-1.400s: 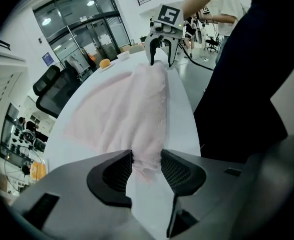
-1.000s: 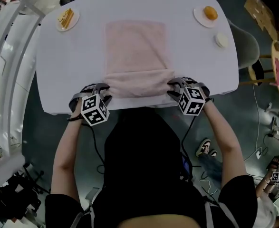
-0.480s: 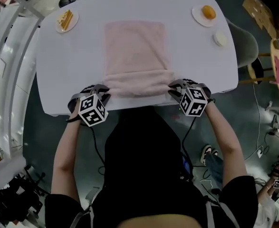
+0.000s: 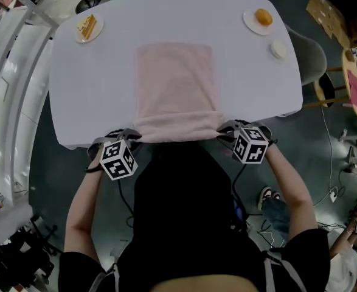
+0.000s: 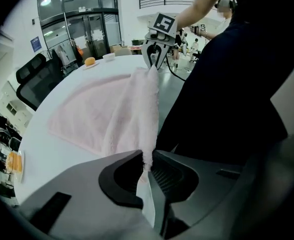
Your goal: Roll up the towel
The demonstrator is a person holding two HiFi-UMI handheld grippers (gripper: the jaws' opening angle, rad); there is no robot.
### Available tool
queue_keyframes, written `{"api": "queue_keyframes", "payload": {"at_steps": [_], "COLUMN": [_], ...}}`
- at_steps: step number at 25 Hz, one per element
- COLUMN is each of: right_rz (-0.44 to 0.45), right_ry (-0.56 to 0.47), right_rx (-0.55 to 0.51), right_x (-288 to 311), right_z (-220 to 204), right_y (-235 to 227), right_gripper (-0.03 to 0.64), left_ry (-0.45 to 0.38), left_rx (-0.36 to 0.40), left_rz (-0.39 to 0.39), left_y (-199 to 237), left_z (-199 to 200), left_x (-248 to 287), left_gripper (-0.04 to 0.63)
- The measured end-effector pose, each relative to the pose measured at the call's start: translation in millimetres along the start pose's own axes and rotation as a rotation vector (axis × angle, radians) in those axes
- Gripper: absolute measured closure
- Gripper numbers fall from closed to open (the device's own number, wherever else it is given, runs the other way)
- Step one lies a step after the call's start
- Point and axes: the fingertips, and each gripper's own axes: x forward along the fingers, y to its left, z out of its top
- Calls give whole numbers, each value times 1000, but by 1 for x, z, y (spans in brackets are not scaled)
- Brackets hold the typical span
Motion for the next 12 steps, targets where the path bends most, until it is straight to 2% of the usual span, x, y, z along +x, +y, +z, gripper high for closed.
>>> {"api": "queue_keyframes", "payload": {"at_steps": [4,12], "right_rz": [5,-54], "right_ry": [-17,-57], "right_rx": [18,58], "right_x": [-5,-32], "right_z": [5,17], "right_y": [2,-46], "right_gripper": [571,571], "left_ry": [-29,-97], "left_rx": [-42,-124], "left_rz": [-2,43], "left_y": [5,55], "left_z": [1,21], "left_x": [-8,-31], "left_gripper": [545,545]}}
